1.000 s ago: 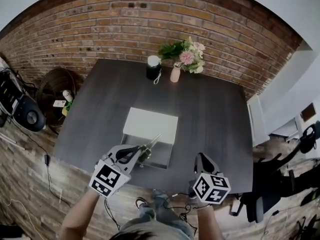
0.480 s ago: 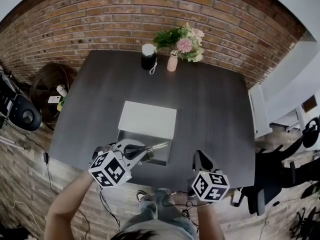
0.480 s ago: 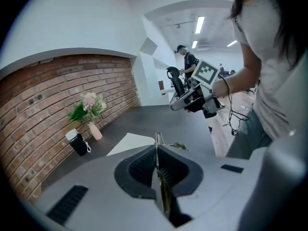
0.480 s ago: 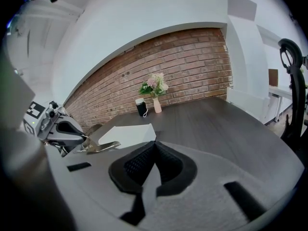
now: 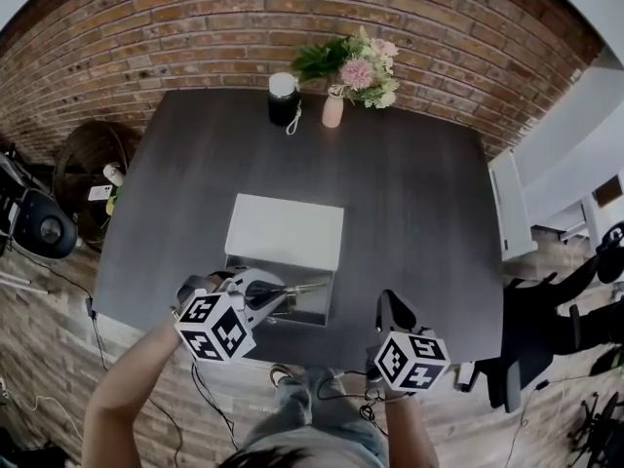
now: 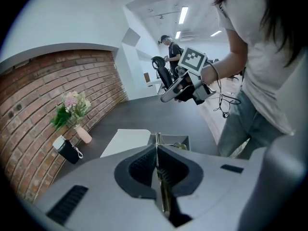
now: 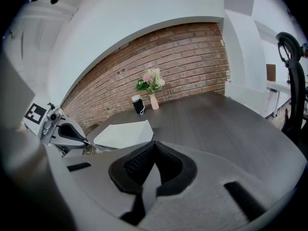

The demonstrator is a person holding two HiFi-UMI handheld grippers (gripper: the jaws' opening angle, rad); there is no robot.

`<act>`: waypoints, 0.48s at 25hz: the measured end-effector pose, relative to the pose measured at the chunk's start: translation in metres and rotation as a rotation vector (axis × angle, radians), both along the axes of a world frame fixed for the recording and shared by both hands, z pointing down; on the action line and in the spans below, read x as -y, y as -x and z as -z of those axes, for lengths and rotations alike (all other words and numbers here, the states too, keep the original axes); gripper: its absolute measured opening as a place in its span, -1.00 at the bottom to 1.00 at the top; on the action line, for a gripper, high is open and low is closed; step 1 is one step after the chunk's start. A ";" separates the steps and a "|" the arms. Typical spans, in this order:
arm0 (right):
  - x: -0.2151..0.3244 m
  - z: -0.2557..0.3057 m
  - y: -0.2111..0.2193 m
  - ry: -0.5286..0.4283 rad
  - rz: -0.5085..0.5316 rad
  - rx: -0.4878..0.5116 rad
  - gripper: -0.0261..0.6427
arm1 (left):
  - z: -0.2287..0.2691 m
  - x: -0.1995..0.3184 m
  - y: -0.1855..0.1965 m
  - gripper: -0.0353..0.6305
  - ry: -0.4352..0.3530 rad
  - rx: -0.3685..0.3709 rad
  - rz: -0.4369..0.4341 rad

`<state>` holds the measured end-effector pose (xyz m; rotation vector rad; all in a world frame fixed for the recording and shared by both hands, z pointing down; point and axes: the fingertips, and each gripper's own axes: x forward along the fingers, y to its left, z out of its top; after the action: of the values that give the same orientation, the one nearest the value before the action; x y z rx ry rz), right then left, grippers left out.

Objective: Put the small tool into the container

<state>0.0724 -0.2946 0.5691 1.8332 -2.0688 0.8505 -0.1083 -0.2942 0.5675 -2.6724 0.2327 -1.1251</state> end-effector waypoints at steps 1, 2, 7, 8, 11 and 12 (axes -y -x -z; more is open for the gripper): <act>0.001 -0.002 -0.001 0.002 -0.002 0.001 -0.92 | -0.004 0.000 0.000 -0.87 0.000 0.008 -0.006; 0.002 -0.003 -0.002 0.005 -0.004 0.002 -0.92 | -0.008 0.001 0.000 -0.87 0.002 0.014 -0.011; 0.007 -0.008 -0.005 0.014 -0.010 0.004 -0.92 | -0.022 0.008 0.000 -0.87 -0.006 0.041 -0.023; 0.008 -0.009 -0.004 0.016 -0.010 0.005 -0.92 | -0.025 0.010 0.000 -0.87 -0.012 0.048 -0.028; 0.010 -0.012 -0.002 0.025 -0.010 0.006 -0.92 | -0.031 0.013 0.001 -0.87 -0.019 0.057 -0.038; 0.010 -0.013 -0.002 0.027 -0.009 0.006 -0.92 | -0.032 0.014 0.001 -0.87 -0.019 0.059 -0.041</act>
<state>0.0741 -0.3048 0.5820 1.8291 -2.0442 0.8833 -0.1096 -0.3084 0.5996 -2.6108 0.1769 -1.1807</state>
